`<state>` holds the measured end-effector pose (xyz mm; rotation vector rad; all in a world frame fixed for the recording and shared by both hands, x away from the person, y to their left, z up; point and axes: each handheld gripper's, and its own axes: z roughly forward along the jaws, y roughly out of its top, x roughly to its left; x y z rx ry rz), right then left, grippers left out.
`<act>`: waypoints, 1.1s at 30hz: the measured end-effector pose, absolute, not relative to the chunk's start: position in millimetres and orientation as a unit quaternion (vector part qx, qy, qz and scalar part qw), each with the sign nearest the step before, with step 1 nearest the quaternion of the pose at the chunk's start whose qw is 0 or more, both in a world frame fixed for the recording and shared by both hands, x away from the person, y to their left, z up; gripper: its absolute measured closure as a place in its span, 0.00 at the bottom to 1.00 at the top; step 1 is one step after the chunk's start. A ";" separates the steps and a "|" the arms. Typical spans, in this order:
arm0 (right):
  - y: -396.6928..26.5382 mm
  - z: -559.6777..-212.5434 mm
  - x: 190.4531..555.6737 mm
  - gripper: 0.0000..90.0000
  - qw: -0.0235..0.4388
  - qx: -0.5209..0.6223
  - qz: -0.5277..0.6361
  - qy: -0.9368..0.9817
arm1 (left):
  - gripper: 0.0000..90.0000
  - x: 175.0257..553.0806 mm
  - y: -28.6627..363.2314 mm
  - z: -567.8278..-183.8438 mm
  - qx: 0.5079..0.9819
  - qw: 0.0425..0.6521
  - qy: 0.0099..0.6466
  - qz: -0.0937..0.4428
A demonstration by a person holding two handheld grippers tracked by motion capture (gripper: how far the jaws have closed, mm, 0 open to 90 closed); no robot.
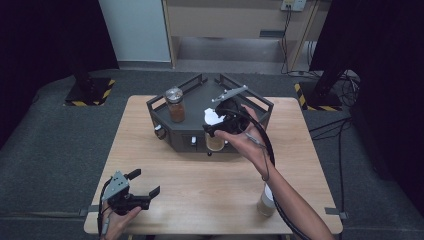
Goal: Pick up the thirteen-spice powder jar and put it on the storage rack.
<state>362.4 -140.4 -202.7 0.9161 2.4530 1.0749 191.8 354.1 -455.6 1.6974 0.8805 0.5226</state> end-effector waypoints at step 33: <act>-107.9 -180.7 434.4 0.34 0.166 0.359 0.359 0.845 | 0.02 193.0 353.3 -454.9 0.722 0.545 0.366 0.218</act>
